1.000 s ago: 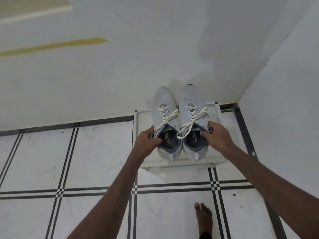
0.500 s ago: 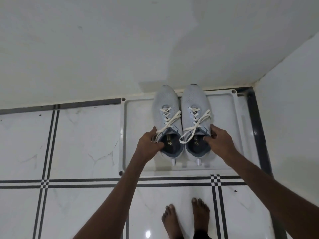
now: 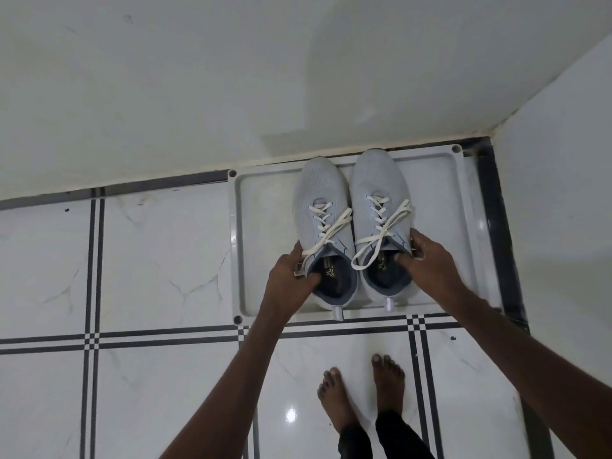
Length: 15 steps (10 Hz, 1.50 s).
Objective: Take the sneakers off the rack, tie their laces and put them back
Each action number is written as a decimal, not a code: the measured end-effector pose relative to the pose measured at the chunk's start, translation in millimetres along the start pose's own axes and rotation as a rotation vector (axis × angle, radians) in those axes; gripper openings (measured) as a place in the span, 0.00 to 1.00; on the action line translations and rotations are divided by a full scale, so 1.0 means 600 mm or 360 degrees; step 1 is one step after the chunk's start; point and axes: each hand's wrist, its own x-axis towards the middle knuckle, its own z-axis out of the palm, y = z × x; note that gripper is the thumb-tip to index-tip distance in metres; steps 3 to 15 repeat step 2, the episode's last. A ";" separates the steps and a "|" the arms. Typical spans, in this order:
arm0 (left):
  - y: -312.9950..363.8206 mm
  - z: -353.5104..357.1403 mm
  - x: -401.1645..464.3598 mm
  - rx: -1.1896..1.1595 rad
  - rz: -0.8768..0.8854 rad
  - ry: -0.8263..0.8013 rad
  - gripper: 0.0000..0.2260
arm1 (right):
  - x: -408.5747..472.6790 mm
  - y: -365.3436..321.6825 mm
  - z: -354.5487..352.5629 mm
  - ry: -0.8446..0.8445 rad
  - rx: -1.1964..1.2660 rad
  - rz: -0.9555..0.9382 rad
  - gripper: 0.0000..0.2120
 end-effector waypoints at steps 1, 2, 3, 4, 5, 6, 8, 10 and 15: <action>0.006 -0.001 -0.017 -0.0076 -0.0063 0.0089 0.33 | -0.011 -0.007 -0.003 -0.0021 0.0032 0.0013 0.16; 0.025 -0.012 -0.024 0.0020 0.0064 0.0285 0.31 | -0.015 -0.033 -0.015 0.0098 0.0046 -0.0030 0.23; 0.025 -0.012 -0.024 0.0020 0.0064 0.0285 0.31 | -0.015 -0.033 -0.015 0.0098 0.0046 -0.0030 0.23; 0.025 -0.012 -0.024 0.0020 0.0064 0.0285 0.31 | -0.015 -0.033 -0.015 0.0098 0.0046 -0.0030 0.23; 0.025 -0.012 -0.024 0.0020 0.0064 0.0285 0.31 | -0.015 -0.033 -0.015 0.0098 0.0046 -0.0030 0.23; 0.025 -0.012 -0.024 0.0020 0.0064 0.0285 0.31 | -0.015 -0.033 -0.015 0.0098 0.0046 -0.0030 0.23; 0.025 -0.012 -0.024 0.0020 0.0064 0.0285 0.31 | -0.015 -0.033 -0.015 0.0098 0.0046 -0.0030 0.23; 0.025 -0.012 -0.024 0.0020 0.0064 0.0285 0.31 | -0.015 -0.033 -0.015 0.0098 0.0046 -0.0030 0.23; 0.025 -0.012 -0.024 0.0020 0.0064 0.0285 0.31 | -0.015 -0.033 -0.015 0.0098 0.0046 -0.0030 0.23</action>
